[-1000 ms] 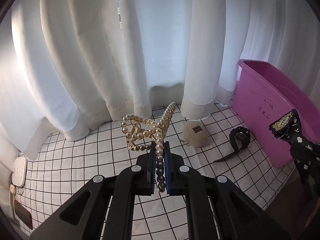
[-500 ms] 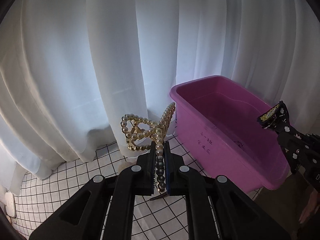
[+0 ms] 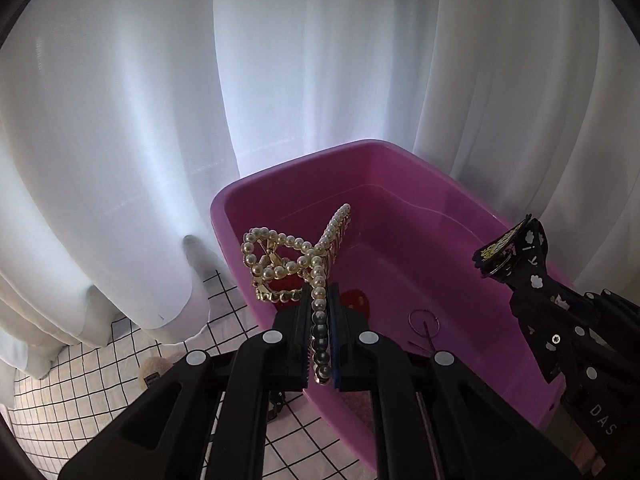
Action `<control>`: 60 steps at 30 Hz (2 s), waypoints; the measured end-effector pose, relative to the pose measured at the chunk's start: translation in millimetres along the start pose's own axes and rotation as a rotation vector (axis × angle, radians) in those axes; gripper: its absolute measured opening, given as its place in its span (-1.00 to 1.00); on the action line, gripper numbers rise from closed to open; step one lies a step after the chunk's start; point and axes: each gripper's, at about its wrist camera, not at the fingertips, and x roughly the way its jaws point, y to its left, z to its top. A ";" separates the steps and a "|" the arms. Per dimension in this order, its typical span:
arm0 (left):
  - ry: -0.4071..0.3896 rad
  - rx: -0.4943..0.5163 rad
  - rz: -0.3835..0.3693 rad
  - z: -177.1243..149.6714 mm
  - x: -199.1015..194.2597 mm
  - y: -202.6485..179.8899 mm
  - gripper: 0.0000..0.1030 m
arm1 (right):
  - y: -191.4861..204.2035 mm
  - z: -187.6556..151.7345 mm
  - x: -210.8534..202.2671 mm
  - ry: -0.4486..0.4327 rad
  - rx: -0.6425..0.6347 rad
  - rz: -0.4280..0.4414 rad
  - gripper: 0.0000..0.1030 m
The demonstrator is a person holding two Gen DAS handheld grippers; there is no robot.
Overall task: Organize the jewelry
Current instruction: 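Lift and carry the claw clip with the left tool while the right tool carries the lanyard to the tub, then open the left tool over the tub while the right tool releases the lanyard inside, then move both tools back to the table toward the pom-pom and watch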
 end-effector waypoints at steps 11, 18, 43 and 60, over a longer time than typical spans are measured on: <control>0.060 0.009 0.017 3.1 30.8 -18.7 -0.83 | -20.7 -3.1 22.7 0.062 0.015 -0.021 -0.23; -0.057 0.042 0.085 6.1 9.9 -29.9 0.63 | -33.5 -2.7 22.7 0.066 0.057 -0.027 0.23; -0.063 -0.085 0.163 -7.6 -53.4 16.8 0.88 | -4.4 -12.9 -1.1 0.026 0.086 0.072 0.33; -0.048 -0.198 0.237 -69.6 -112.5 111.9 0.88 | 89.0 -26.7 -17.9 0.053 -0.012 0.108 0.34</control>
